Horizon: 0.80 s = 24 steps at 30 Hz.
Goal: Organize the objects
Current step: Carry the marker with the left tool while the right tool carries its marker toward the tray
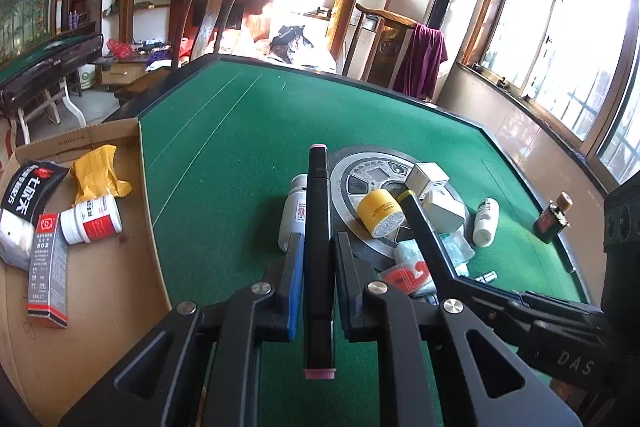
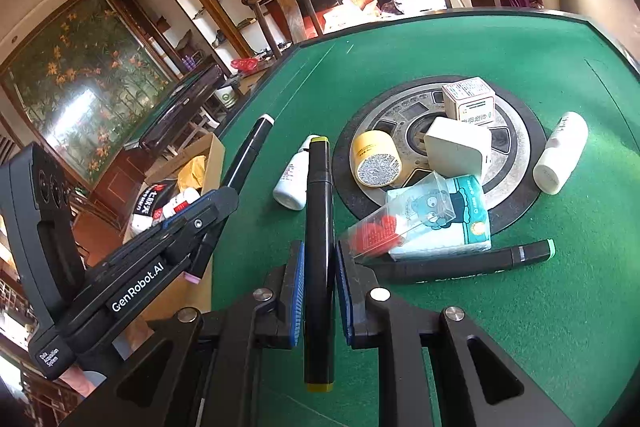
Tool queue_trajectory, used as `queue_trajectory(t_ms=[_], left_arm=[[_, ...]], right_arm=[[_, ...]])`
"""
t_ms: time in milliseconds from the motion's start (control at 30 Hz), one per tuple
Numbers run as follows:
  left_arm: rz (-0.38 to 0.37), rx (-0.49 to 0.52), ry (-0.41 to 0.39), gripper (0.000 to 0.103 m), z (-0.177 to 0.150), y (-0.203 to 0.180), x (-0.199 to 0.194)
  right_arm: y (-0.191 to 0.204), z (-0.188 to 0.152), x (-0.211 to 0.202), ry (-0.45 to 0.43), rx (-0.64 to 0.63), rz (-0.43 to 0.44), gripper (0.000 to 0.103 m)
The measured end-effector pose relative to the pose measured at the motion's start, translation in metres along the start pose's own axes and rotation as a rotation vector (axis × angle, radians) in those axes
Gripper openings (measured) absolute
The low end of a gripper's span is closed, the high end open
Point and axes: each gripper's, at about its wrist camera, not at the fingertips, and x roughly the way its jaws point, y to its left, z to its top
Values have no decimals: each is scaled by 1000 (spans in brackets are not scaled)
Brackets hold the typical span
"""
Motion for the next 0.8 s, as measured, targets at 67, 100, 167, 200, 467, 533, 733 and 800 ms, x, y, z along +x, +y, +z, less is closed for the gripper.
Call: queue_trajectory(t_ms=[67,100,167,200,467,533,733,800], left_arm=[[1,-20,-2,14,-2,6,-7],[6,-30,-5,14,-3,10,-10],[9,-57,-8,14,-6,21,-19],[8,-67,-12,14,-6,25,-23],[91,-114,-71,14,-8,74,-72],[117,-133,-77,14,-13,89,-85],[170,-214,-85,14,-29,139,-110],[187,-234,-87,14,-33,152,-115]], right_arm=[[4,-1,-3,-9,7,8,17],[5,-1,-4,-10,11,14,17],[11,-2,-3,-9,11,26,17],[14,-2,-3,-7,9,32,17],[63,-5,10,11,-52,99,17],[77,-4,17,29,-66,124,17],[115,-7,44,85,-111,173,17],[126,-8,52,101,-130,179,17]])
